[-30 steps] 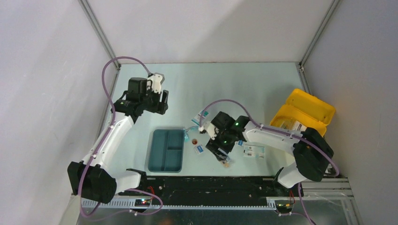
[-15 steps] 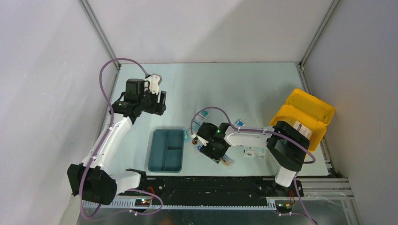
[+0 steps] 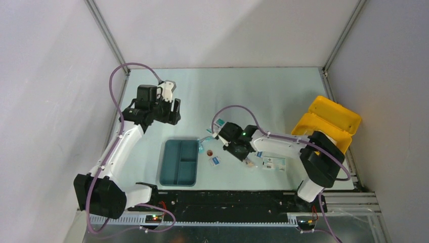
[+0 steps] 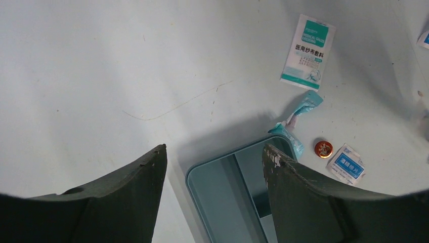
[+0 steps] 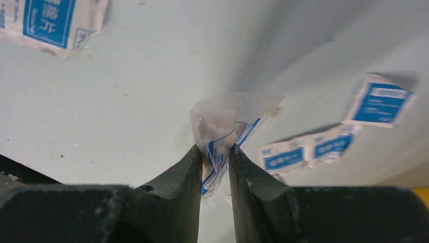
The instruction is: Organize the medicine kit
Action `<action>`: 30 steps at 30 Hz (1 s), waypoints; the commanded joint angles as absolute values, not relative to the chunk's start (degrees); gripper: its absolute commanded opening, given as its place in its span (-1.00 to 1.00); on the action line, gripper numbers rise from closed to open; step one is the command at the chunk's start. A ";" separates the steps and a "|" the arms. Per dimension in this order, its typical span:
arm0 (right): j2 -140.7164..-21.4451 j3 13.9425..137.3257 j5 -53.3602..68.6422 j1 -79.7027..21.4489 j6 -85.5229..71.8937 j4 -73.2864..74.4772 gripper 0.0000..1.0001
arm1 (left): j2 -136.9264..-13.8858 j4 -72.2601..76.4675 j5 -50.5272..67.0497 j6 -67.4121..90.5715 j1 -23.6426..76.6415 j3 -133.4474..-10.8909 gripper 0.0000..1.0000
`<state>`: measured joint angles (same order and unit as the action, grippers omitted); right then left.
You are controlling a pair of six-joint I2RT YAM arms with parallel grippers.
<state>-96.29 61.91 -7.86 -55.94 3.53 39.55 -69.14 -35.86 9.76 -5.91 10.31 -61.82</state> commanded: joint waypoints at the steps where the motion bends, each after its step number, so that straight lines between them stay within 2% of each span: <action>1: -89.04 62.83 -11.65 -52.17 7.00 39.80 -0.44 | -70.10 -35.11 11.74 -4.97 9.93 -64.50 0.48; 8: -78.43 64.60 -9.71 -34.19 12.95 42.57 -0.72 | -73.96 -35.13 12.74 -3.92 9.93 -67.08 0.47; 15: -65.32 65.35 -9.58 -17.00 16.75 39.97 -0.76 | -77.43 -35.72 14.70 -2.68 10.00 -69.44 0.46; 23: -57.77 64.52 -11.04 -0.32 25.41 40.56 -0.81 | -78.18 -36.19 15.53 -2.79 9.93 -69.63 0.46; 30: -52.86 56.64 -10.50 4.47 38.56 42.10 -0.81 | -78.89 -36.34 15.92 -2.70 9.96 -69.83 0.46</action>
